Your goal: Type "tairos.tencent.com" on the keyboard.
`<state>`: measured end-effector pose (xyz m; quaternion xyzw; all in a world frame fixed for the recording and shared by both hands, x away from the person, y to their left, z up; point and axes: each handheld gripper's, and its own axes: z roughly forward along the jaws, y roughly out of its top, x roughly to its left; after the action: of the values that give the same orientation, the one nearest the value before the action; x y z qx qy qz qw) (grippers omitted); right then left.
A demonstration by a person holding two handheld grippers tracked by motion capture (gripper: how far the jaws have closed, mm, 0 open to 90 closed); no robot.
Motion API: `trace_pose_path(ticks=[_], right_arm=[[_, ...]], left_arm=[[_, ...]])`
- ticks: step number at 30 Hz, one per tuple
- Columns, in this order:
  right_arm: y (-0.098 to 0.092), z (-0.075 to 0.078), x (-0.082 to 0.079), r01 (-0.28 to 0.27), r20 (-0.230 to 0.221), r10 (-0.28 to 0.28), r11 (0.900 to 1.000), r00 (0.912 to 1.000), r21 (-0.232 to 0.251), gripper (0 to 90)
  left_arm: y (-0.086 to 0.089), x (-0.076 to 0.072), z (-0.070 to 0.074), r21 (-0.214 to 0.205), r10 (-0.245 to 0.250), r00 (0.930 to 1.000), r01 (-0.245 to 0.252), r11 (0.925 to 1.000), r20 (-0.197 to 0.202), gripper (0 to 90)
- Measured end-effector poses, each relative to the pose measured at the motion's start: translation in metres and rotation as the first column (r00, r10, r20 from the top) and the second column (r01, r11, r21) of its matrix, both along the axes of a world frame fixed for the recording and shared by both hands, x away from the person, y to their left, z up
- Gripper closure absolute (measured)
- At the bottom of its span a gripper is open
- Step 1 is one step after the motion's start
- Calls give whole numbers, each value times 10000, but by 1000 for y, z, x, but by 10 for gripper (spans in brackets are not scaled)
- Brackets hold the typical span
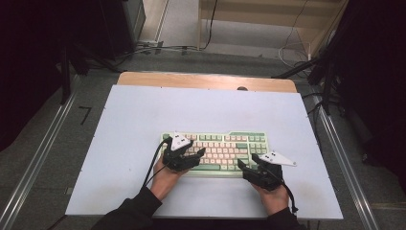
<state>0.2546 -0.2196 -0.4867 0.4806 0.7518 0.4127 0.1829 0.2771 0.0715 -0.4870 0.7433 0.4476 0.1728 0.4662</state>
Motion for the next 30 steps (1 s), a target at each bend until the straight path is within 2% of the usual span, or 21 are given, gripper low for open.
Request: trace_pose_path(ticks=[4, 7, 12, 18, 22, 30], right_arm=[[4, 1, 2, -212, 99, 211, 9998, 9997, 34, 468], [9, 1, 3, -421, 127, 420, 9991, 9990, 4, 510], [17, 1, 7, -709, 108, 709, 9975, 9974, -21, 545], [29, 0, 12, -1289, 165, 1291, 9916, 9915, -117, 732], [39, -1, 14, -1637, 0, 1637, 9863, 9865, -219, 828], [48, -2, 20, -1900, -390, 1887, 9813, 9813, -322, 873]], left_arm=[[7, -4, 2, -267, 382, 9992, -379, 9989, 80, 382], [14, -6, 3, -503, 642, 9979, -639, 9967, 32, 379], [25, -10, 1, -440, 1093, 9940, -1090, 9931, 42, 350], [39, -18, 2, -435, 1549, 9879, -1545, 9870, 39, 350], [46, -22, 1, -467, 1821, 9833, -1818, 9822, 36, 350], [57, -29, 1, -487, 2205, 9754, -2203, 9742, -4, 350]])
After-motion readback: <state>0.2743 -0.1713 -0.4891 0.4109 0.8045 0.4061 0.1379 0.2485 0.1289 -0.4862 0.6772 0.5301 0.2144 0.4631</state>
